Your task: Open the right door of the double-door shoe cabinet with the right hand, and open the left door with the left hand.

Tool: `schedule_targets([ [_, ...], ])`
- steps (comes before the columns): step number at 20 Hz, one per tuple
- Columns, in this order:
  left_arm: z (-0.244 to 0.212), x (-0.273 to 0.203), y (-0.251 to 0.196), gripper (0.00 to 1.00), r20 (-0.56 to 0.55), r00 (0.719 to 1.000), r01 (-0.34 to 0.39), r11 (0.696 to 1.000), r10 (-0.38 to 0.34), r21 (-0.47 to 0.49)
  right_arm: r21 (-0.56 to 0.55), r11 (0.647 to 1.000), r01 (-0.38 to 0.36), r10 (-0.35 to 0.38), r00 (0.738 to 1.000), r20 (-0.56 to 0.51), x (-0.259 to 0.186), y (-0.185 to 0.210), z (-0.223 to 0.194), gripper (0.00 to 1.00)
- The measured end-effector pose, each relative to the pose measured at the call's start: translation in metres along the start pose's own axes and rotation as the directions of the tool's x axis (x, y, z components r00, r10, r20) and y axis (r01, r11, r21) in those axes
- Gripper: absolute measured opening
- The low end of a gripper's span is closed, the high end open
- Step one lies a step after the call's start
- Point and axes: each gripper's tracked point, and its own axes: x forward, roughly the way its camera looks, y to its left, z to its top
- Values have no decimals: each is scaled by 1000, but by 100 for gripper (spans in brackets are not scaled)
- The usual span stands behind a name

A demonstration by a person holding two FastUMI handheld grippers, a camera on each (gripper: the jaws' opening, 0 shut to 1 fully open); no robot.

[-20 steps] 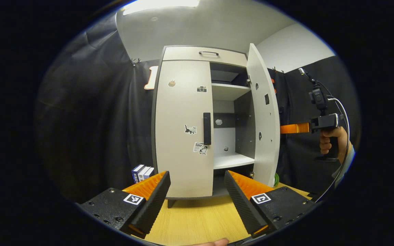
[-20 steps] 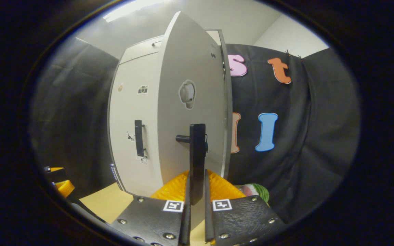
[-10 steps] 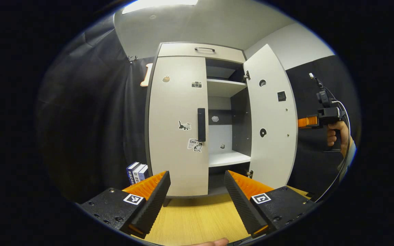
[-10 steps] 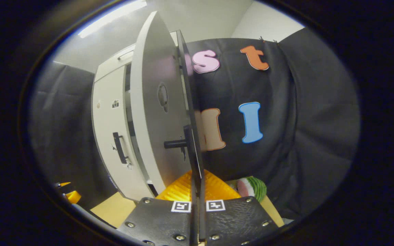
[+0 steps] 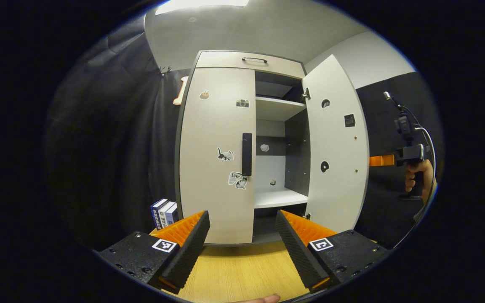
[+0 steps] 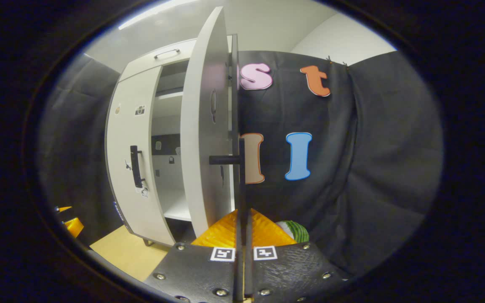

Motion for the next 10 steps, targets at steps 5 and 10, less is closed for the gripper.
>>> schedule_targets([
  [5,14,27,13,99,12,999,-37,999,37,18,19,998,57,-58,994,92,-37,-8,12,70],
  [10,16,64,14,99,-20,999,-27,999,27,19,55,998,0,-5,996,92,-73,11,2,99],
])
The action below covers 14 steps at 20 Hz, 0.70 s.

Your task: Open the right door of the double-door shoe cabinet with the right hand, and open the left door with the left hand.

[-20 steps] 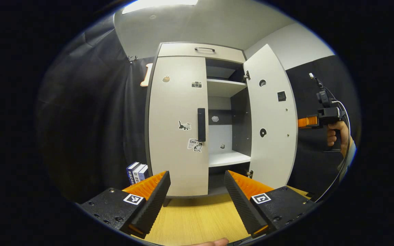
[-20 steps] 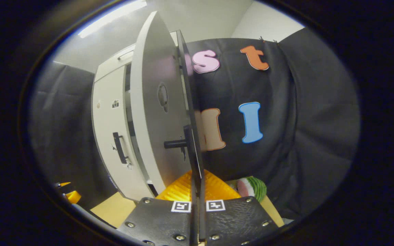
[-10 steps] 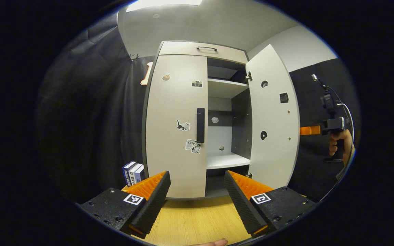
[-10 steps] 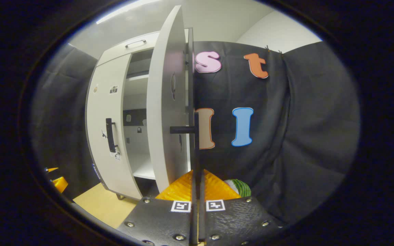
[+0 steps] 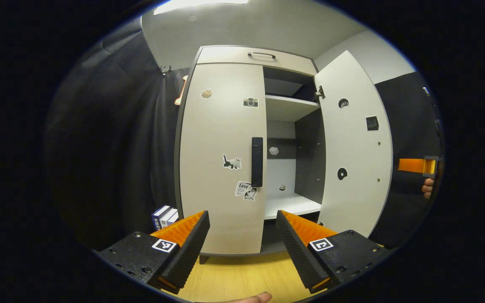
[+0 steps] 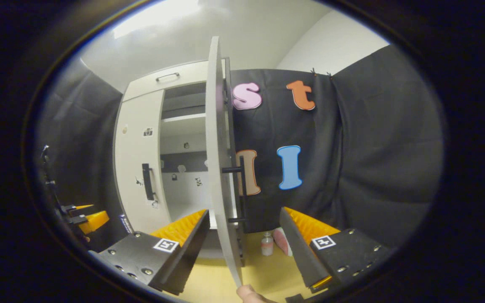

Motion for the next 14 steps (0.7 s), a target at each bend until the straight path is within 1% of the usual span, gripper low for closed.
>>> schedule_targets([
  [3,5,30,8,99,-6,999,-36,999,36,-3,-6,999,-32,32,999,-1,-16,17,-9,99],
  [4,7,43,8,99,-5,999,-34,999,34,-6,-8,1000,-20,20,1000,-9,-20,17,-14,95],
  [5,10,56,3,98,-6,1000,-22,1000,21,-8,-17,1000,-18,18,1000,-9,-23,18,-17,99],
  [7,14,83,-4,99,0,1000,5,1000,-5,-6,-39,999,-30,30,1000,-2,-29,28,-22,99],
  [9,19,105,-9,99,6,1000,7,1000,-7,15,-26,999,-44,44,999,-3,-37,35,-27,100],
  [10,23,113,-12,99,15,1000,6,1000,-7,28,-13,998,-64,64,998,-8,-40,41,-31,95],
  [11,29,121,-15,98,29,1000,7,999,-8,38,-7,996,-89,89,996,-15,-42,49,-35,99],
  [14,51,141,-23,99,89,996,-10,998,4,62,-18,987,-159,158,987,-43,-50,63,-45,99],
])
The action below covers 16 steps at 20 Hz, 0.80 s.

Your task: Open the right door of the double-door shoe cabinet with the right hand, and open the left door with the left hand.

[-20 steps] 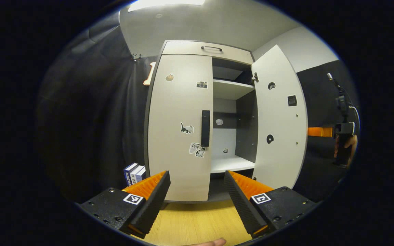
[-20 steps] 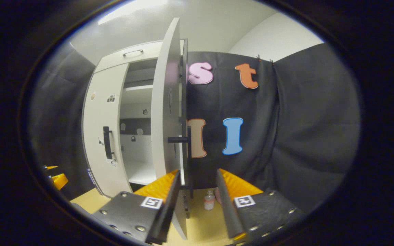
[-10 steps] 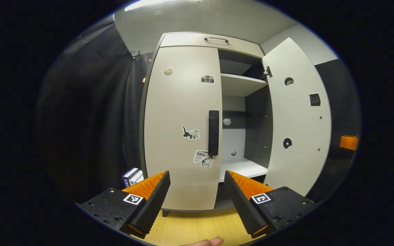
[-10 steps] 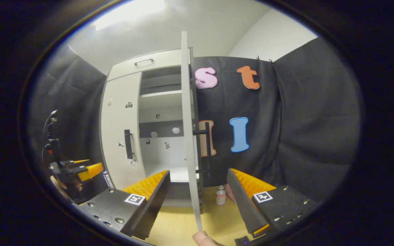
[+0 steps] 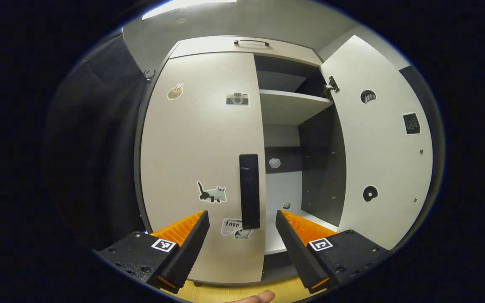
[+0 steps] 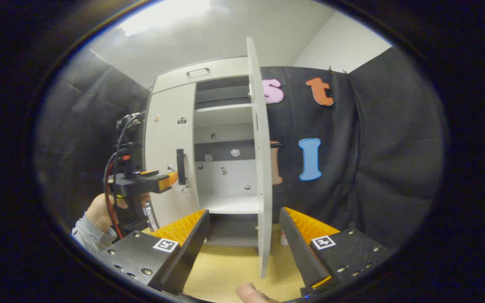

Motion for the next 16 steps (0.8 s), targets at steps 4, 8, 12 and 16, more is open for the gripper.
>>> schedule_targets([
  [4,9,30,-8,98,-23,1000,-12,1000,12,19,5,1000,13,-13,1000,27,-16,-10,4,99],
  [8,11,57,1,98,-41,998,-56,998,57,42,-1,1000,-24,25,999,47,-28,-4,12,99],
  [12,15,81,-2,90,-16,1000,-6,998,7,66,2,999,-35,35,998,59,-39,-8,16,95],
  [16,19,86,7,67,-15,999,-45,994,47,97,-1,999,-38,38,996,85,-54,-6,19,99],
])
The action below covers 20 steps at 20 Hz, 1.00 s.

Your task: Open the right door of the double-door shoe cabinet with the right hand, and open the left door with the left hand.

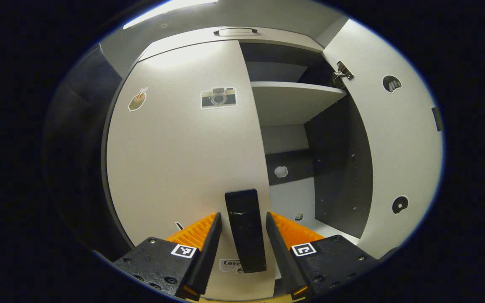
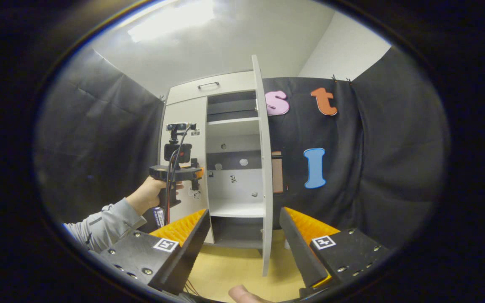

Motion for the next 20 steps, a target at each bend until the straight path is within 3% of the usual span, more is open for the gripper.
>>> schedule_targets([
  [3,-3,-1,-9,52,-32,999,15,997,-18,-77,4,1000,7,-7,1000,8,-2,-1,0,95],
  [4,-4,1,-8,40,-48,999,0,997,-3,-82,6,1000,17,-17,1000,10,-5,-4,1,99],
  [5,-7,0,-8,36,-64,998,-8,997,3,-75,10,1000,24,-25,1000,14,-6,-5,2,99],
  [9,-9,-2,-8,30,-102,995,-19,993,7,-119,31,999,39,-40,999,16,-10,-7,3,99],
  [11,-8,-5,-7,28,-98,995,-6,992,-7,-128,30,997,72,-72,997,16,-6,-12,4,99],
  [20,-4,-54,1,24,-98,990,87,983,-103,-161,135,987,82,-80,997,-14,-14,-7,7,99],
])
